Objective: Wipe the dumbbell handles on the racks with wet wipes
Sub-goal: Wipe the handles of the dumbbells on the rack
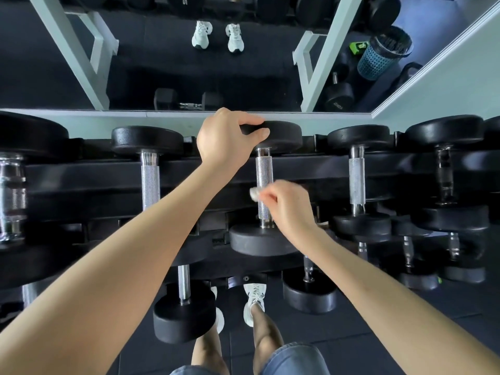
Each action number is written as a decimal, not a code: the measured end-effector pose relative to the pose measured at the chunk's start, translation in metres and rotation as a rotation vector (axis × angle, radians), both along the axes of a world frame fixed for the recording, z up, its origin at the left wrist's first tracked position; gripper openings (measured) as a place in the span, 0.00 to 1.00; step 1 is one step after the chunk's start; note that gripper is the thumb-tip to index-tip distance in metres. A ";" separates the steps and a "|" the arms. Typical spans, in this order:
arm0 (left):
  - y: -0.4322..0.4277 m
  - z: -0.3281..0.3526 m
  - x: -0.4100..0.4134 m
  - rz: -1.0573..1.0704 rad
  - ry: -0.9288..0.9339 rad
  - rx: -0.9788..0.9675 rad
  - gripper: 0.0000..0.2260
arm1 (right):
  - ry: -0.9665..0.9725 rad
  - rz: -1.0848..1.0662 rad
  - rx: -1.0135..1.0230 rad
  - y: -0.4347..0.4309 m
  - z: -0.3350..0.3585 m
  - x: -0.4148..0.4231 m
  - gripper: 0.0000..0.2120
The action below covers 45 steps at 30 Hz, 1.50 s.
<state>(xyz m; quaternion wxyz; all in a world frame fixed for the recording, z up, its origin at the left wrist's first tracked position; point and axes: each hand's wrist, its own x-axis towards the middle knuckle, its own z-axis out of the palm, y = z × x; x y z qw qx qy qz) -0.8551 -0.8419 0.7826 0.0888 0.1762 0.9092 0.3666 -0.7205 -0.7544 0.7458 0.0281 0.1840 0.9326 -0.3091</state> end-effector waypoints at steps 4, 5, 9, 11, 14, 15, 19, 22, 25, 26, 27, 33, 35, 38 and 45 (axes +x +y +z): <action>-0.001 0.003 0.001 -0.012 -0.005 -0.008 0.13 | -0.007 -0.175 -0.247 0.020 0.008 0.011 0.11; -0.002 0.004 0.000 -0.002 -0.020 -0.012 0.14 | 0.056 -0.281 -0.336 0.027 0.012 0.007 0.11; -0.004 0.005 0.002 0.098 -0.166 -0.082 0.23 | 0.139 -0.599 -0.699 0.033 0.011 -0.007 0.07; 0.000 0.005 0.002 0.118 -0.297 -0.106 0.26 | 0.060 -0.615 -0.850 0.027 -0.001 -0.017 0.02; 0.016 0.013 0.000 0.118 -0.411 -0.173 0.31 | -0.027 -0.622 -0.923 0.028 -0.015 -0.033 0.11; 0.021 0.016 -0.001 0.098 -0.416 -0.229 0.32 | -0.033 -0.609 -0.942 0.030 -0.016 -0.036 0.13; 0.028 0.017 -0.007 0.016 -0.361 -0.384 0.32 | -0.156 -0.317 -1.164 0.041 -0.017 -0.036 0.16; 0.022 0.012 -0.011 0.010 -0.295 -0.439 0.34 | -0.217 -0.255 -1.273 0.043 -0.015 -0.037 0.18; 0.017 0.007 -0.013 0.061 -0.287 -0.398 0.34 | -0.170 -0.343 -1.274 0.039 -0.015 -0.042 0.17; 0.016 0.006 -0.013 0.084 -0.289 -0.364 0.35 | -0.150 -0.403 -1.263 0.037 -0.017 -0.044 0.16; 0.014 0.004 -0.013 0.101 -0.286 -0.325 0.36 | -0.135 -0.464 -1.256 0.036 -0.019 -0.045 0.16; 0.006 0.001 -0.011 0.117 -0.265 -0.158 0.27 | -0.148 -0.608 -1.192 0.031 -0.022 -0.050 0.13; -0.003 -0.006 -0.015 0.120 -0.314 -0.090 0.23 | -0.172 -0.603 -1.155 0.027 -0.018 -0.054 0.09; -0.023 -0.020 -0.022 0.124 -0.445 0.084 0.26 | -0.166 -0.679 -1.103 0.019 -0.008 -0.061 0.05; -0.033 -0.017 -0.035 -0.067 -0.446 0.013 0.32 | -0.076 -0.804 -0.955 0.002 -0.006 -0.062 0.08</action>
